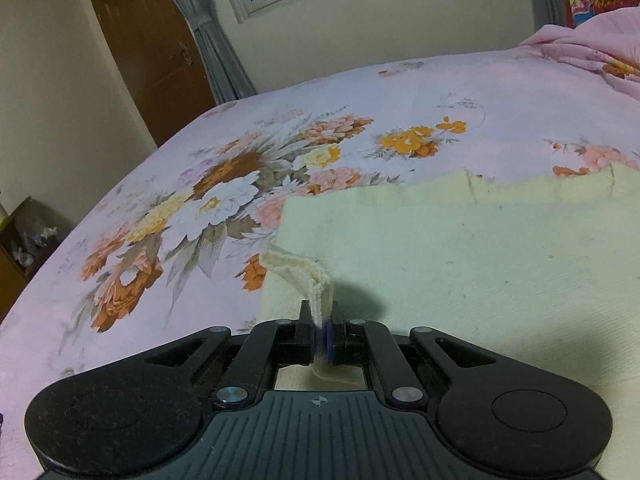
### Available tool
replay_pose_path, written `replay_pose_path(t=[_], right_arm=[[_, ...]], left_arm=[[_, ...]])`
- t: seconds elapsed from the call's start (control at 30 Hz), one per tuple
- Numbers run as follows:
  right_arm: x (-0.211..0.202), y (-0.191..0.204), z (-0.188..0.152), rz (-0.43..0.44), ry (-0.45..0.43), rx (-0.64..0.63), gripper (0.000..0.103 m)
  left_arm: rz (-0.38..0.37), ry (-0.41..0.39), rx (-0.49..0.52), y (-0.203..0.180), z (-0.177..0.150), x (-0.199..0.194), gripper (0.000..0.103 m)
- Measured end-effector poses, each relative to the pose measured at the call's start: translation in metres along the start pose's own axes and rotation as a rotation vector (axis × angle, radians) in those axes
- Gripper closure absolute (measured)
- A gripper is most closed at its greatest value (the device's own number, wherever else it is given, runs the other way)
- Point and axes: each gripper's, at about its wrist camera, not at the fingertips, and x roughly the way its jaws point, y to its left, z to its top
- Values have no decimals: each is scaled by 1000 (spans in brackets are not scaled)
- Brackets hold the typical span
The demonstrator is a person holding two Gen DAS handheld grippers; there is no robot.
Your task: Fold small clothes
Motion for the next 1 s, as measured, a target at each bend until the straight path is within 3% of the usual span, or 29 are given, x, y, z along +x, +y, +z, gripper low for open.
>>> replay_pose_path(t=[0.33, 0.57, 0.63, 0.67, 0.7, 0.73, 0.8, 0.87, 1.0], right_arm=[[-12, 4, 1, -6, -66, 18, 99], [-19, 10, 11, -92, -206, 78, 99], [-10, 14, 12, -109, -186, 75, 99], [2, 14, 11, -72, -116, 87, 99], [18, 13, 9, -33, -13, 111, 89], [21, 14, 7, -22, -3, 107, 85], [11, 21, 7, -2, -36, 61, 56], [-4, 26, 5, 4, -75, 29, 49], [-42, 16, -7, 38, -143, 44, 49]], left_arm=[[-7, -7, 6, 4, -5, 3, 37], [-11, -8, 3, 4, -6, 5, 36], [-12, -10, 2, 4, -6, 5, 35], [-13, -10, 2, 5, -5, 5, 35], [-14, -9, 1, 5, -5, 5, 35], [-14, -9, 1, 5, -6, 5, 35], [-13, -9, 3, 5, -5, 6, 35], [-11, -8, 6, 4, -5, 6, 35], [-5, -10, 13, 2, -6, 7, 34]])
